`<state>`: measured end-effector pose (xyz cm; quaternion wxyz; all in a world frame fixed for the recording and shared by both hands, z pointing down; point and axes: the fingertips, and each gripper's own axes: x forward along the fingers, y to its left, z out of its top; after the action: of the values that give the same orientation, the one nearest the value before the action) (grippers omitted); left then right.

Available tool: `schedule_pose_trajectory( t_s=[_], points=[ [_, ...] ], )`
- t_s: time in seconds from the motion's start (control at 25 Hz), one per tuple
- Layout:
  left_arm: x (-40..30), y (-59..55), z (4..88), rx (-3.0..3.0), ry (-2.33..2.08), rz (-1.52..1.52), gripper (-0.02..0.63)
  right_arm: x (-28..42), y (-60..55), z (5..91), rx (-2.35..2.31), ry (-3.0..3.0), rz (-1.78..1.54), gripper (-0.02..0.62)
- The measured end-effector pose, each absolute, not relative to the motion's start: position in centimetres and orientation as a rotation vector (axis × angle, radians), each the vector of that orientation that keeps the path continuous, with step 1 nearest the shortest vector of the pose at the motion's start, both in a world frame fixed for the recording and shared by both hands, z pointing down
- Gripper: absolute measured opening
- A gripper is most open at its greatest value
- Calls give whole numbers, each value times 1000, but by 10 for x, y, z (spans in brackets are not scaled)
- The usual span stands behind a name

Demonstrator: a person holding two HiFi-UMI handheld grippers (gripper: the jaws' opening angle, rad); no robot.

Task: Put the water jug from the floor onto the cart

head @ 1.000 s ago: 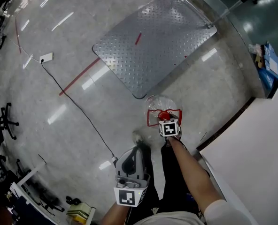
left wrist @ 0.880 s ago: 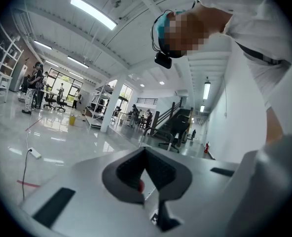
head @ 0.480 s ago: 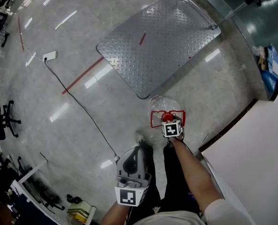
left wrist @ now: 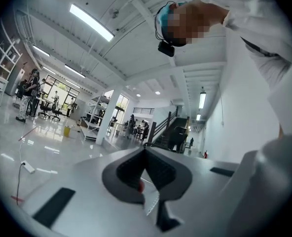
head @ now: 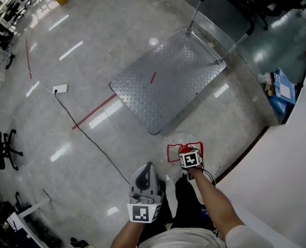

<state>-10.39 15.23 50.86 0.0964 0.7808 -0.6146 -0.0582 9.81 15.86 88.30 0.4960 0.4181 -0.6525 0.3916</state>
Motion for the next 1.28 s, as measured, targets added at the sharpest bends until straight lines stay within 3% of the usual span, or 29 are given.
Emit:
schedule_pose_trajectory(
  t_s=[0.48,1.28],
  points=[
    [-105,129,422,2417,-1775,-284,3,109,102,748,1092,-1677,901,296],
    [-27,-21,397,2338,-1967,-250,3,122,-89,727,911,-1849,738,296]
  ],
)
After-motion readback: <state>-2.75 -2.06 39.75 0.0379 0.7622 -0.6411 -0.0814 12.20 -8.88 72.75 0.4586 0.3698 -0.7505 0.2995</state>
